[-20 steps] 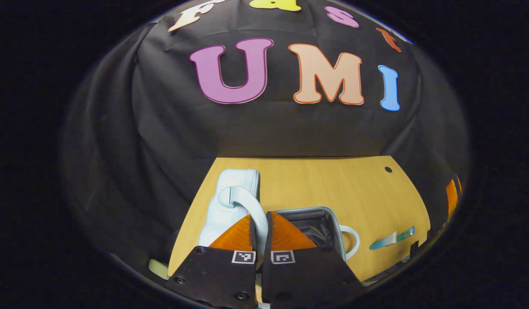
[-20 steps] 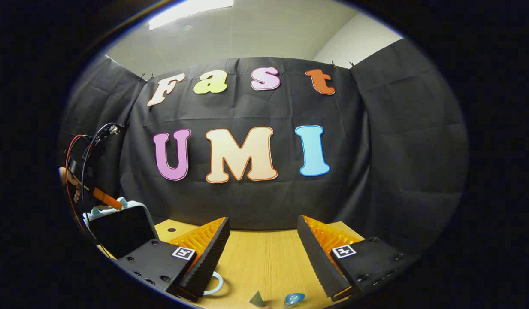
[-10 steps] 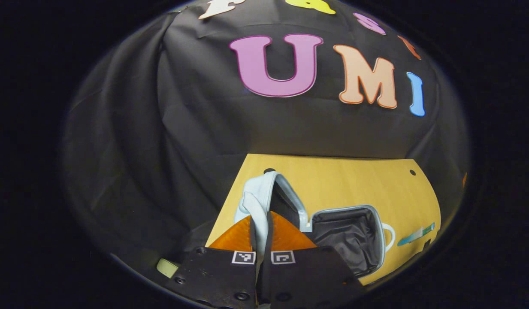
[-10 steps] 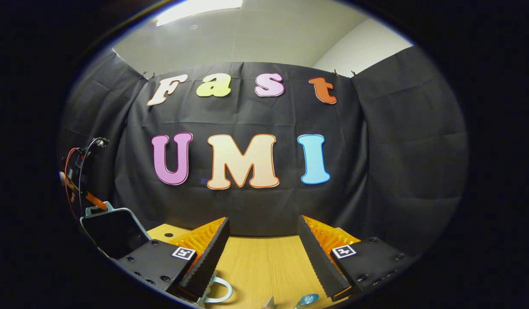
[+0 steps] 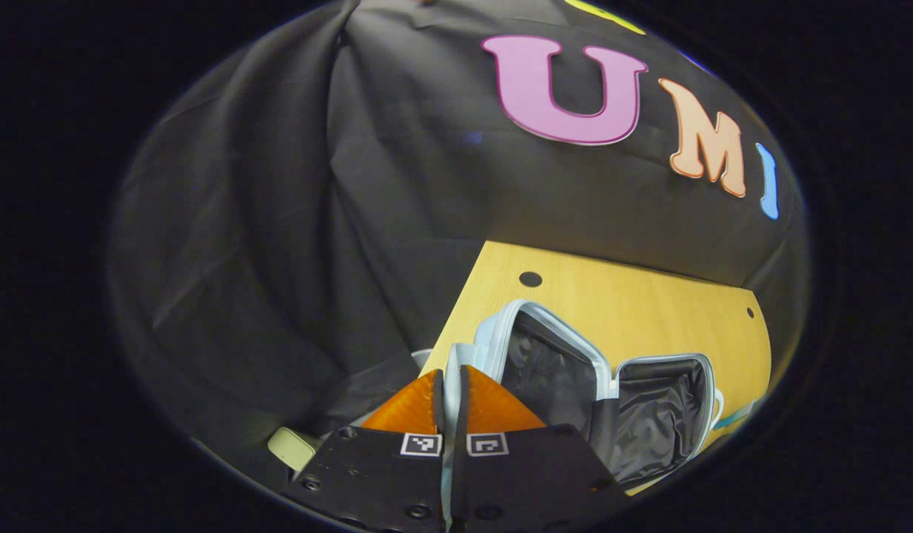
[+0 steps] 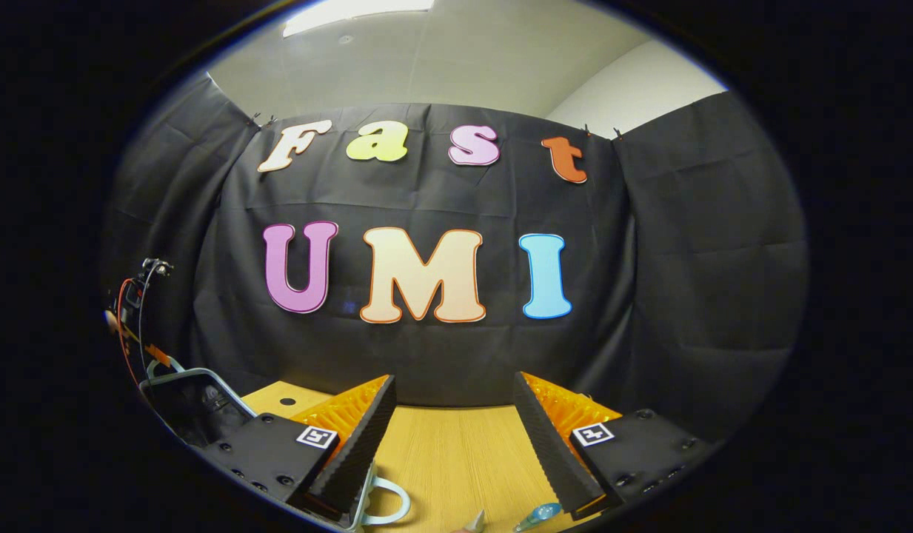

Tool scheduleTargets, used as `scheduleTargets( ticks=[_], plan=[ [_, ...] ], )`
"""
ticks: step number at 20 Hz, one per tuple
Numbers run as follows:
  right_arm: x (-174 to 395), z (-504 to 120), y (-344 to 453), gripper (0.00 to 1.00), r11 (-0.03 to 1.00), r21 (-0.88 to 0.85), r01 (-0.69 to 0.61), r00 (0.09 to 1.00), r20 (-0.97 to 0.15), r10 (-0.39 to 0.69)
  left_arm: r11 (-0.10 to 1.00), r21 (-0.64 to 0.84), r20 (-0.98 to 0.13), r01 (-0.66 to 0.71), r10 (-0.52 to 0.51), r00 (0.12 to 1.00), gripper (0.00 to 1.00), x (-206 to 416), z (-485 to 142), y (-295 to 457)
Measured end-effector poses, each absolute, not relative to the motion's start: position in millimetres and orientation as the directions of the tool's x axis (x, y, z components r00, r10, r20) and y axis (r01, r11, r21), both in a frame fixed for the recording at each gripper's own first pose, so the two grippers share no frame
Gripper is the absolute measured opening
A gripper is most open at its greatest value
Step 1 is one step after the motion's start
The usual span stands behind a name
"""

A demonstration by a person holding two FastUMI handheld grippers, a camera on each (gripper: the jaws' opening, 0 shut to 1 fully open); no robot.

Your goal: First open the suitcase, pack the skin care products into it, and then close the suitcase.

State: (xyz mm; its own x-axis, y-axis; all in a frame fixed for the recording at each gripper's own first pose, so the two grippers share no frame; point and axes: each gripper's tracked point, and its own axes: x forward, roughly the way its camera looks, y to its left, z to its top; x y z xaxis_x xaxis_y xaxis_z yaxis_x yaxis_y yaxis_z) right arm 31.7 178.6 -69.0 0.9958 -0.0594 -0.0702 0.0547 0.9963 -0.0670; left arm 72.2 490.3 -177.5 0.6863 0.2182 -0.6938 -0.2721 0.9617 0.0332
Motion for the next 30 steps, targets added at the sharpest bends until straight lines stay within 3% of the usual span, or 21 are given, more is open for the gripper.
scheduleTargets(
  ticks=[10, 12, 14, 17, 24, 25, 27, 28, 30],
  plan=[
    [32, -77, 179, 0.99, 0.993, -0.093, 0.072, 0.992, -0.093, -0.08, 0.924, 0.055, -0.771, -0.38, 0.281, 0.572, 0.0, 64, -250, 521],
    [33, -76, 177, 0.99, 0.993, -0.094, 0.075, 0.992, -0.094, -0.084, 0.904, 0.116, -0.746, -0.411, 0.353, 0.566, 0.03, 63, -251, 528],
    [33, -75, 175, 0.99, 0.992, -0.094, 0.08, 0.992, -0.089, -0.089, 0.898, 0.152, -0.697, -0.413, 0.393, 0.599, 0.27, 73, -247, 533],
    [34, -72, 172, 0.99, 0.992, -0.097, 0.081, 0.992, -0.088, -0.089, 0.888, 0.161, -0.595, -0.431, 0.436, 0.675, 0.98, 80, -210, 532],
    [33, -55, 144, 0.99, 0.994, -0.088, 0.064, 0.996, -0.053, -0.069, 0.894, 0.079, -0.295, -0.441, 0.443, 0.847, 0.95, 79, -97, 466],
    [33, -53, 139, 0.99, 0.995, -0.087, 0.057, 0.997, -0.051, -0.061, 0.901, 0.067, -0.271, -0.43, 0.431, 0.861, 0.98, 73, -81, 451],
    [32, -48, 129, 0.99, 0.996, -0.075, 0.044, 0.998, -0.043, -0.047, 0.923, 0.024, -0.232, -0.384, 0.379, 0.896, 0.94, 66, -50, 410],
    [32, -47, 124, 1.0, 0.997, -0.068, 0.036, 0.998, -0.039, -0.038, 0.933, 0.007, -0.214, -0.361, 0.354, 0.91, 0.99, 64, -42, 387],
    [32, -45, 112, 1.0, 0.998, -0.059, 0.024, 0.999, -0.035, -0.026, 0.945, -0.008, -0.177, -0.328, 0.321, 0.93, 0.94, 65, -36, 349]
  ],
)
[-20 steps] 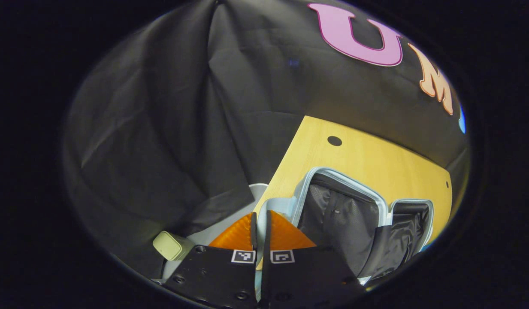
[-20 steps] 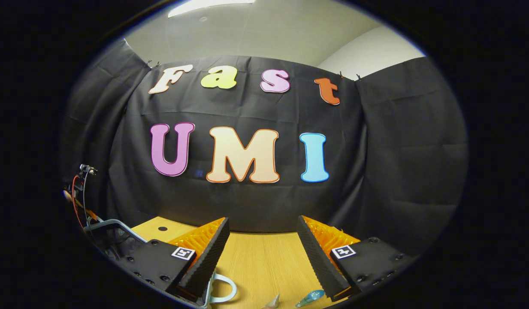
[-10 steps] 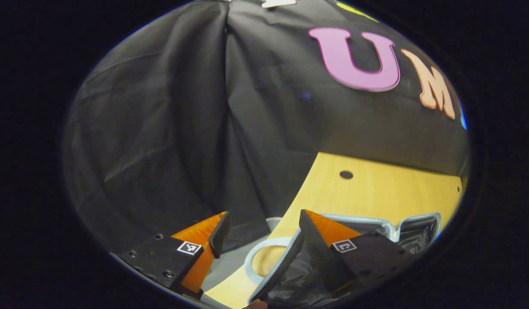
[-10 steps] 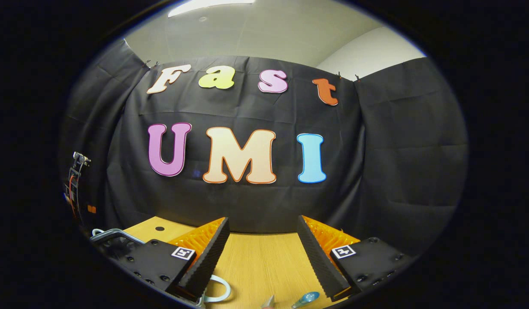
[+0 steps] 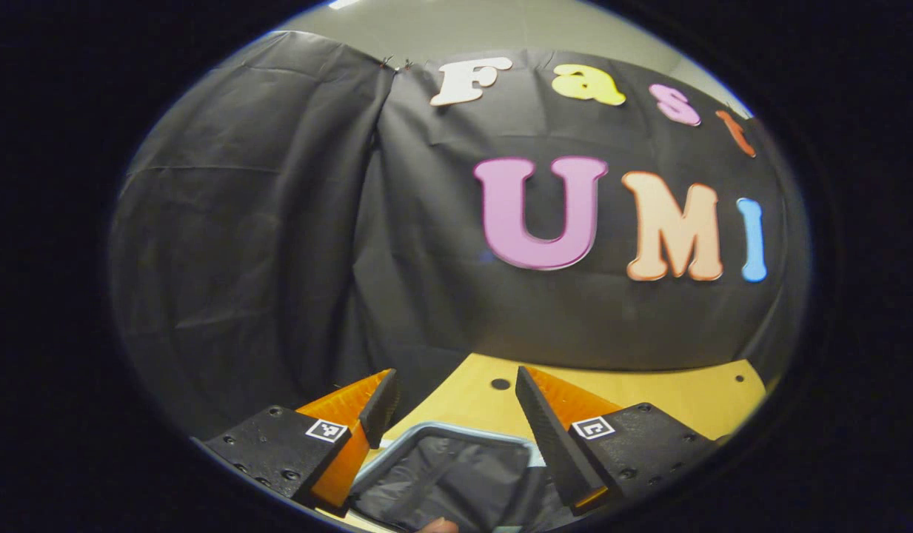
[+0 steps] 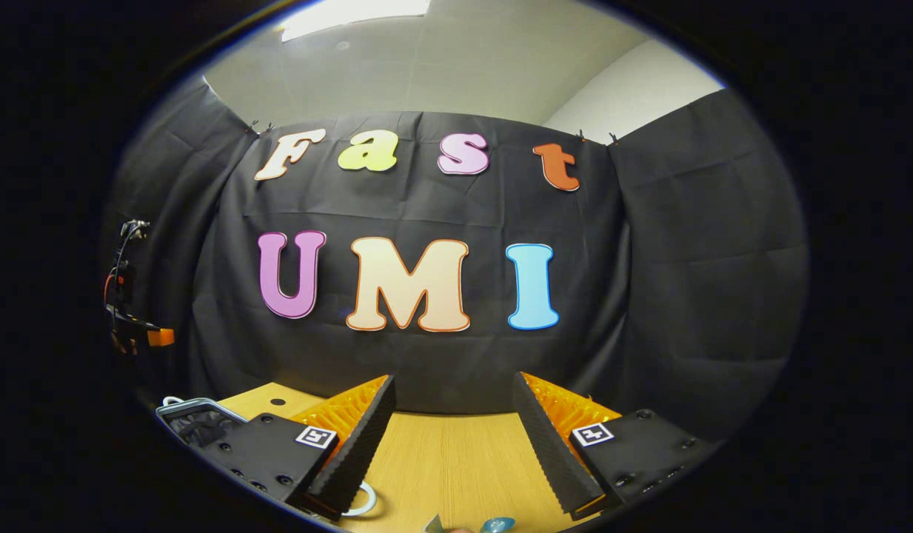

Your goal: First open the suitcase, pack the skin care products into it, and then close the suitcase.

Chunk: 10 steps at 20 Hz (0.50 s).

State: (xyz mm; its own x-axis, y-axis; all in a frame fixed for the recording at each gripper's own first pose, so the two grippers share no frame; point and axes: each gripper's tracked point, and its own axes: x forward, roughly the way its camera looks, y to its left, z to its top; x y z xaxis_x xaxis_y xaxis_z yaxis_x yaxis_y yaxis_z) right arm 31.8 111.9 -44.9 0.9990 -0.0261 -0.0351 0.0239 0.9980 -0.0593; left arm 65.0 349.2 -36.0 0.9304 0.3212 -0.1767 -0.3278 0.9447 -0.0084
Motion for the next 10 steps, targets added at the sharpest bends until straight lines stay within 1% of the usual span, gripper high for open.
scheduleTargets(
  ticks=[2, 6, 10],
  plan=[
    [31, -41, 100, 1.0, 0.999, -0.04, 0.015, 0.999, -0.03, -0.016, 0.959, -0.02, -0.161, -0.282, 0.275, 0.948, 0.94, 63, -30, 312],
    [27, -36, 74, 1.0, 1.0, -0.007, 0.002, 1.0, -0.021, -0.002, 0.989, -0.021, -0.159, -0.147, 0.142, 0.977, 0.94, 67, -23, 227],
    [21, -38, 51, 0.99, 1.0, -0.007, -0.016, 1.0, -0.026, 0.016, 0.999, -0.04, -0.186, -0.034, 0.026, 0.982, 0.93, 55, -41, 147]
  ],
)
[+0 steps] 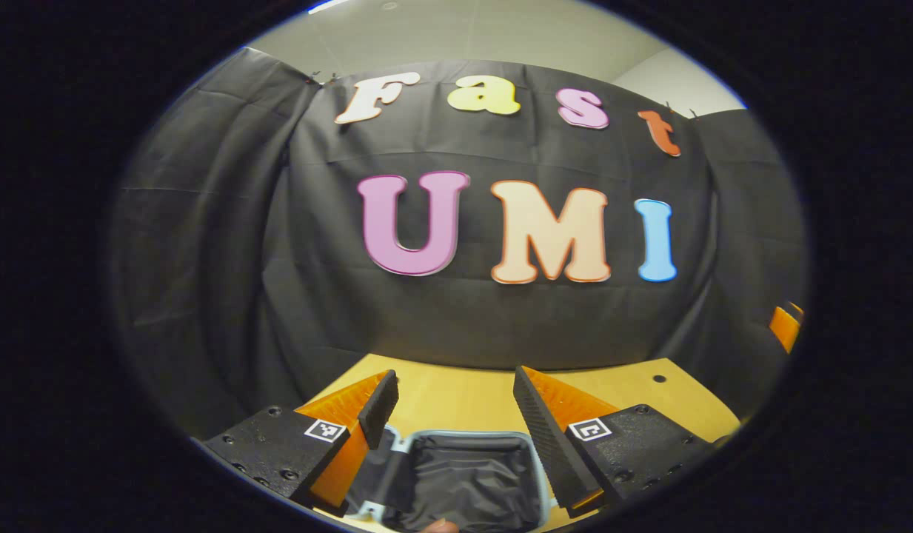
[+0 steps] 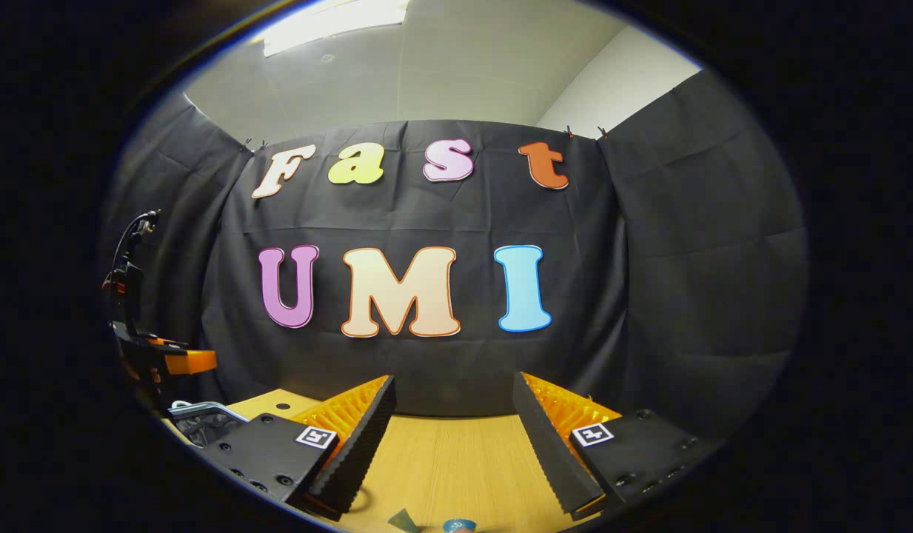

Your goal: First open the suitcase, pack the skin care products into it, and then close the suitcase.

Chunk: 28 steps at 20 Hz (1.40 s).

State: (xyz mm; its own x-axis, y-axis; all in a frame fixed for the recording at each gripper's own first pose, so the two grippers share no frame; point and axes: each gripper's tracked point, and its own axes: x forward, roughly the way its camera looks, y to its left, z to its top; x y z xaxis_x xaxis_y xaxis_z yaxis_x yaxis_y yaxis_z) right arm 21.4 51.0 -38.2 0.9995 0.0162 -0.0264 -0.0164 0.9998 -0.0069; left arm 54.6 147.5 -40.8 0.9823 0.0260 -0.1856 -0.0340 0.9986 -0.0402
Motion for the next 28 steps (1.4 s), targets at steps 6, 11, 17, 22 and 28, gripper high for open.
scheduleTargets(
  ticks=[6, 11, 17, 22, 28],
  plan=[
    [17, -42, 22, 0.99, 1.0, 0.011, -0.026, 0.999, -0.025, 0.026, 0.996, -0.047, -0.229, 0.077, -0.085, 0.97, 0.93, 46, -64, 54],
    [14, -49, 6, 0.99, 0.999, 0.018, -0.044, 0.999, -0.028, 0.044, 0.987, -0.063, -0.302, 0.148, -0.16, 0.94, 0.93, 38, -100, -4],
    [7, -60, -20, 0.99, 0.998, -0.005, -0.057, 0.997, -0.053, 0.057, 0.967, -0.085, -0.448, 0.241, -0.253, 0.858, 0.94, 12, -174, -63],
    [-1, -73, -34, 0.99, 0.998, -0.022, -0.067, 0.994, -0.083, 0.065, 0.953, -0.126, -0.549, 0.275, -0.298, 0.781, 0.94, -7, -234, -92],
    [-9, -103, -35, 0.99, 0.995, -0.048, -0.089, 0.988, -0.129, 0.082, 0.95, -0.167, -0.624, 0.263, -0.308, 0.718, 0.89, -18, -291, -102]
  ],
)
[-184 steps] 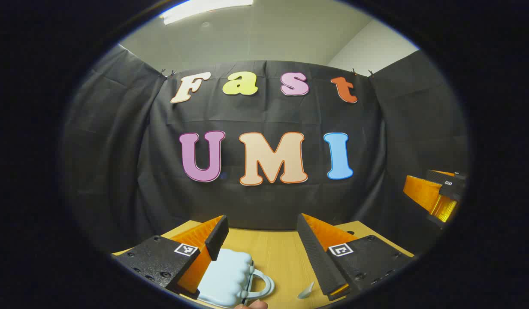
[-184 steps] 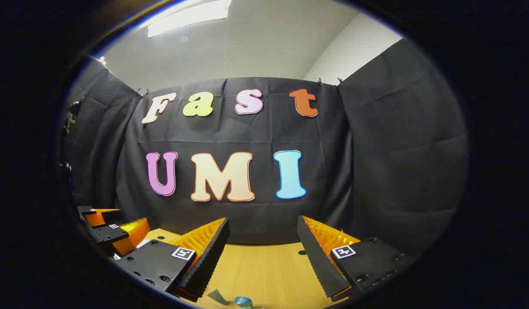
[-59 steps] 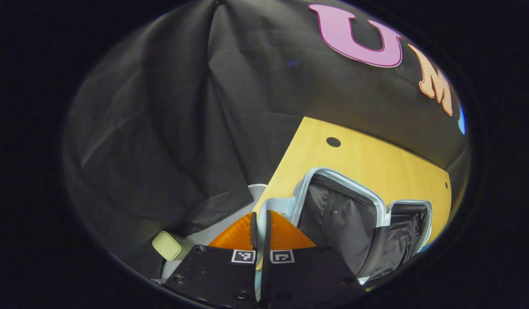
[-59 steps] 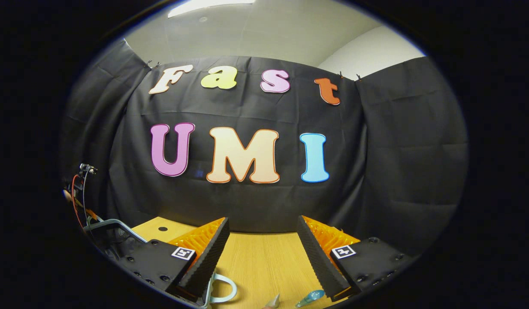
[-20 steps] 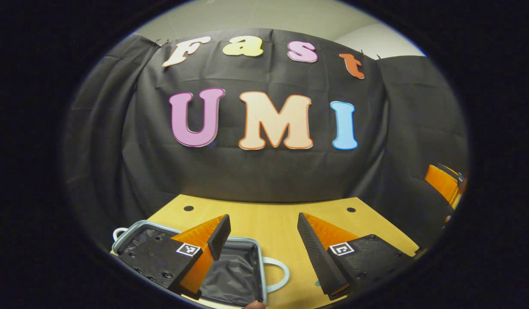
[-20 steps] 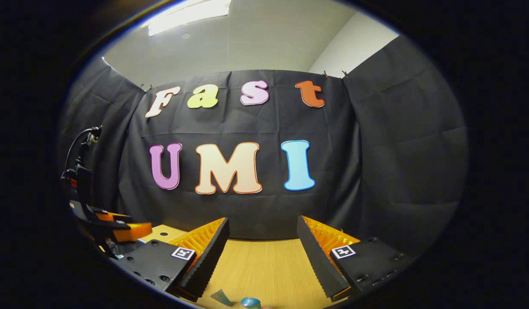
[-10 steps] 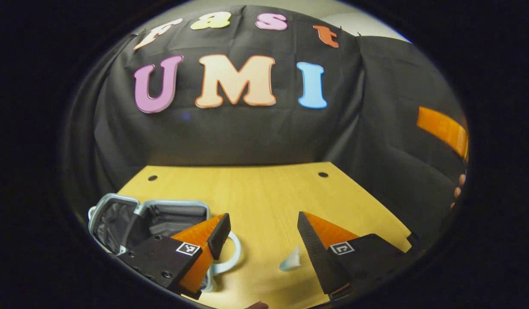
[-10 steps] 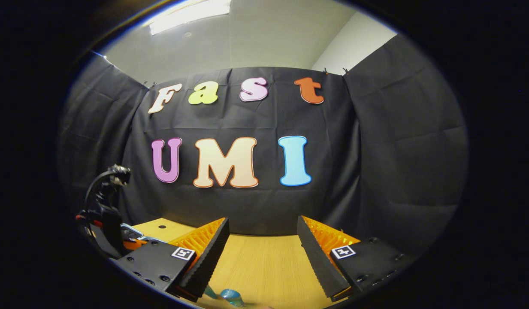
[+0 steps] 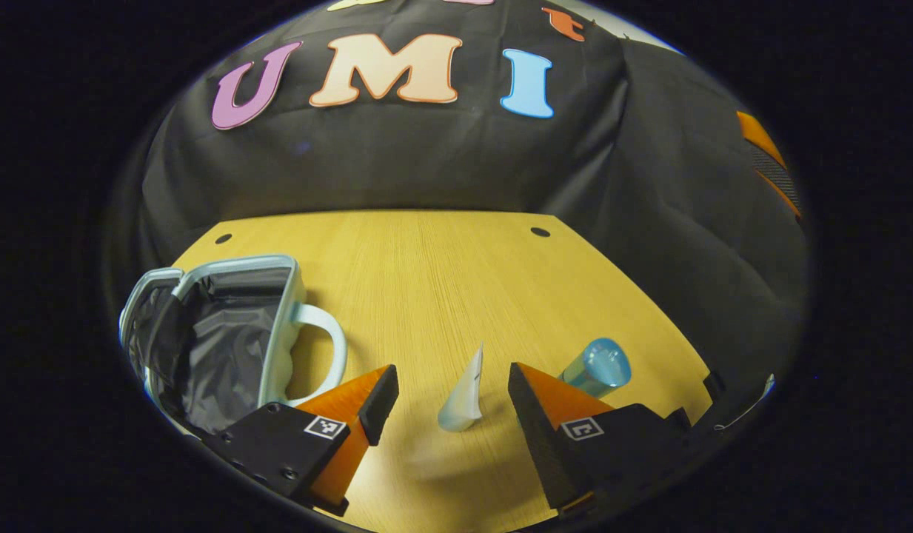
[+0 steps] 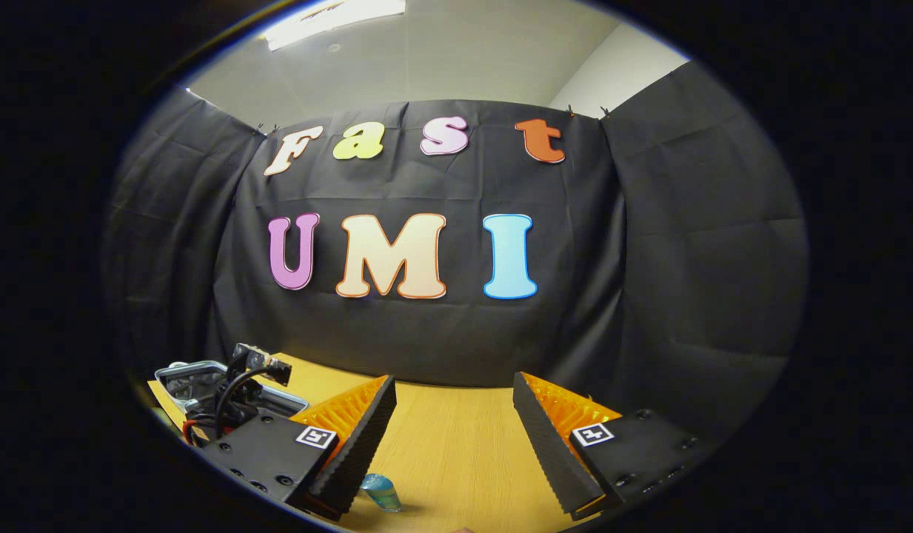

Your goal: First open the suitcase, pack the skin care products into it, and then close the suitcase.

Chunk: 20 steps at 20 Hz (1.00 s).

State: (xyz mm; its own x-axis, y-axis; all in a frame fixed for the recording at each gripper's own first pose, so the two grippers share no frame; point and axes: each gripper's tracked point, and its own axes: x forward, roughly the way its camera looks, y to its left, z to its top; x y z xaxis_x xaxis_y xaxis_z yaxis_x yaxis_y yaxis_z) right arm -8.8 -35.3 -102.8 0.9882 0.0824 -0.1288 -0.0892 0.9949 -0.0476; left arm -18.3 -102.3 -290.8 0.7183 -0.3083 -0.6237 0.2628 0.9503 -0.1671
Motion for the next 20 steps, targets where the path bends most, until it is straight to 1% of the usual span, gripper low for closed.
scheduleTargets(
  ticks=[2, 3, 4, 7, 8, 9, 10, 14, 20],
  plan=[
    [-12, -114, -32, 0.99, 0.994, -0.048, -0.099, 0.985, -0.144, 0.091, 0.955, -0.156, -0.646, 0.253, -0.293, 0.705, 0.83, -18, -307, -100],
    [-14, -119, -28, 0.99, 0.993, -0.049, -0.107, 0.983, -0.152, 0.099, 0.957, -0.147, -0.652, 0.249, -0.284, 0.703, 0.74, -17, -313, -99],
    [-15, -124, -26, 0.99, 0.992, -0.048, -0.116, 0.982, -0.155, 0.107, 0.959, -0.143, -0.656, 0.246, -0.278, 0.701, 0.69, -17, -318, -98],
    [-17, -147, -10, 0.99, 0.987, -0.046, -0.151, 0.971, -0.195, 0.14, 0.957, -0.153, -0.663, 0.247, -0.285, 0.692, 0.39, -15, -327, -100],
    [-16, -150, -11, 0.99, 0.988, -0.055, -0.148, 0.97, -0.202, 0.134, 0.947, -0.173, -0.652, 0.272, -0.317, 0.689, 0.28, -13, -323, -105],
    [-17, -154, -7, 0.99, 0.987, -0.051, -0.152, 0.969, -0.203, 0.139, 0.943, -0.19, -0.658, 0.274, -0.329, 0.677, 0.22, -15, -322, -108],
    [-18, -158, 1, 0.99, 0.986, -0.043, -0.163, 0.967, -0.205, 0.151, 0.944, -0.186, -0.667, 0.273, -0.325, 0.67, 0.19, -17, -320, -105],
    [-19, -195, 17, 1.0, 0.979, -0.063, -0.193, 0.95, -0.262, 0.171, 0.95, -0.172, -0.653, 0.261, -0.308, 0.692, 0.17, -14, -288, -88],
    [-26, -278, 38, 1.0, 0.972, -0.03, -0.232, 0.891, -0.408, 0.2, 0.959, -0.143, -0.615, 0.246, -0.281, 0.737, 0.17, -16, -233, -60]
  ],
)
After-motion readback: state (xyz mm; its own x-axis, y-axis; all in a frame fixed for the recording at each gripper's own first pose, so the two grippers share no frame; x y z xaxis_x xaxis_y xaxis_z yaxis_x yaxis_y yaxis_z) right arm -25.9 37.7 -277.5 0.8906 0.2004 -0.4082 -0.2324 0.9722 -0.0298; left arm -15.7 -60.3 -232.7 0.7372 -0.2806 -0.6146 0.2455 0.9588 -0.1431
